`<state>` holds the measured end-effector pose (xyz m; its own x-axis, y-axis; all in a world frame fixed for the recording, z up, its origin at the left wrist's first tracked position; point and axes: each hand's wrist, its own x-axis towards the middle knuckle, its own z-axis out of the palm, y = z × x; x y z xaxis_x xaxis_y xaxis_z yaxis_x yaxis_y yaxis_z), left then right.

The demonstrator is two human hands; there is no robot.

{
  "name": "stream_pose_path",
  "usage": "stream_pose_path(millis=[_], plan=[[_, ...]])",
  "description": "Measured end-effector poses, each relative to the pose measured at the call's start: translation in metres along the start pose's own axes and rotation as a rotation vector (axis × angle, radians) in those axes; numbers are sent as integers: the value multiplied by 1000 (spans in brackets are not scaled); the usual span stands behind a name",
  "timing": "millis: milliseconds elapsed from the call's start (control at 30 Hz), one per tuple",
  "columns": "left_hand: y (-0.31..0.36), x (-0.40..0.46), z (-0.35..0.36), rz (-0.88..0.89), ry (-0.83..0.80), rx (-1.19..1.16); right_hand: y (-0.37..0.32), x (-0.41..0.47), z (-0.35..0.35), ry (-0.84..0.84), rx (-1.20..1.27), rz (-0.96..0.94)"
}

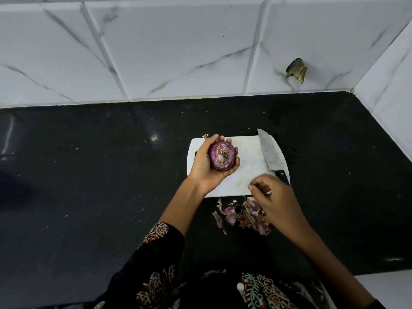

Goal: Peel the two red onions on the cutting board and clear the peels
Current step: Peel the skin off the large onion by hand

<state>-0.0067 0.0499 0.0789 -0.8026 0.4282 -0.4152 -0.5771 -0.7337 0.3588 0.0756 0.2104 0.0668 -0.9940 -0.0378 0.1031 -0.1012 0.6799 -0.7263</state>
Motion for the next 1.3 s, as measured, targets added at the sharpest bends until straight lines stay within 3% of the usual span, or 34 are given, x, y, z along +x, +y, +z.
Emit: stream_pose_path(millis=[167, 500, 767, 1100, 1300], plan=[[-3, -1, 5, 13, 14, 130, -30, 15, -1, 235, 113, -181], [-9, -5, 16, 44, 89, 281, -38, 33, 17, 350, -104, -313], [-9, -7, 16, 68, 127, 372, -32, 38, 6, 244, -5, -326], [-10, -6, 21, 78, 164, 592, -25, 44, 3, 200, -344, -539], [-15, -5, 21, 67, 186, 622, -23, 47, 10, 233, -395, -505]])
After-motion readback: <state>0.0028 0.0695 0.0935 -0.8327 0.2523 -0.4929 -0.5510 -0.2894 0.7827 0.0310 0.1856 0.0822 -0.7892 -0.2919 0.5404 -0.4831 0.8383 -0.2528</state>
